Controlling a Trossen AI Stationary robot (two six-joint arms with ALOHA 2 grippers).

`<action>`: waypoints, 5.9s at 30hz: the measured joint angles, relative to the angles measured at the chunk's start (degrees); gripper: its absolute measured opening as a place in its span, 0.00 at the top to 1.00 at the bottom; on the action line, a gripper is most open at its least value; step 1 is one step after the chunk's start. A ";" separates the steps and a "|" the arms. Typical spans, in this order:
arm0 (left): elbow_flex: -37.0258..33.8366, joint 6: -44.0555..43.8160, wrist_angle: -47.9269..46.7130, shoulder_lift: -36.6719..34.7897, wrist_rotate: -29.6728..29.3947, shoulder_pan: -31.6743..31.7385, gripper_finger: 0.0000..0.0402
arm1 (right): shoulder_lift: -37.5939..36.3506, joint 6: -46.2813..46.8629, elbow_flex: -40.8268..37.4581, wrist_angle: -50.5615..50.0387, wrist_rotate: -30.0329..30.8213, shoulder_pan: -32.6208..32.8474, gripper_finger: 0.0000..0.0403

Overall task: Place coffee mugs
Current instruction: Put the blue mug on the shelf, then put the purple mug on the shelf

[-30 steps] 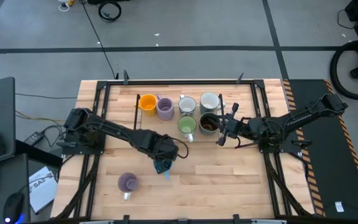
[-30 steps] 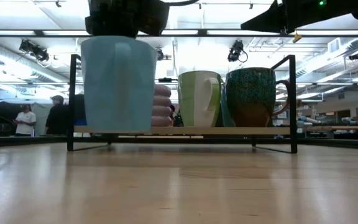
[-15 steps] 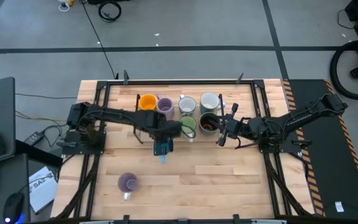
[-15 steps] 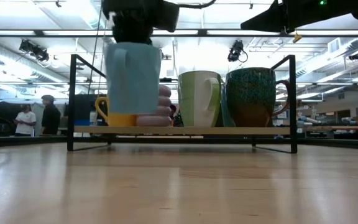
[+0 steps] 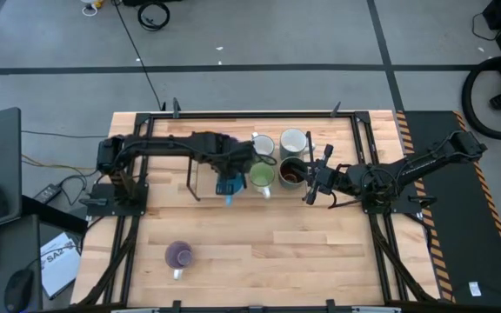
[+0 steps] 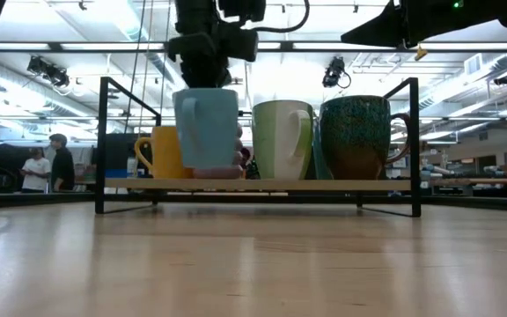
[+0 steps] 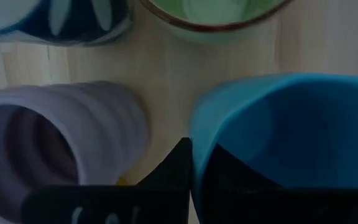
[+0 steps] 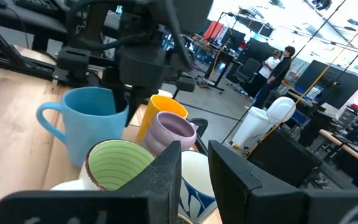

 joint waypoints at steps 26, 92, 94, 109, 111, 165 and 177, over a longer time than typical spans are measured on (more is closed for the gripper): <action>-2.45 4.12 8.08 0.12 3.45 3.88 0.92 | 0.02 0.00 0.00 0.00 -0.22 0.00 0.79; -1.99 7.16 10.35 0.20 -4.75 1.74 0.67 | 0.02 -0.04 0.02 -0.11 -1.29 0.04 0.79; -1.99 7.11 10.74 -0.46 -4.75 1.66 0.67 | 0.02 -0.04 0.02 -0.07 -1.29 0.04 0.79; 0.18 5.03 9.58 -4.50 -4.74 -0.91 0.67 | 0.02 0.01 0.02 -0.40 -1.28 0.04 0.79; 0.44 3.71 9.14 -5.63 -4.53 -1.60 0.67 | 0.02 0.01 0.02 -0.77 -1.27 0.07 0.79; -15.73 -70.22 -8.72 -12.25 1.15 -44.18 0.71 | 0.00 -7.08 0.02 6.94 -20.52 -10.34 0.79; -22.31 -75.90 -4.69 -16.51 2.54 -47.80 0.71 | 0.96 -6.19 0.02 7.39 -21.26 -11.28 0.79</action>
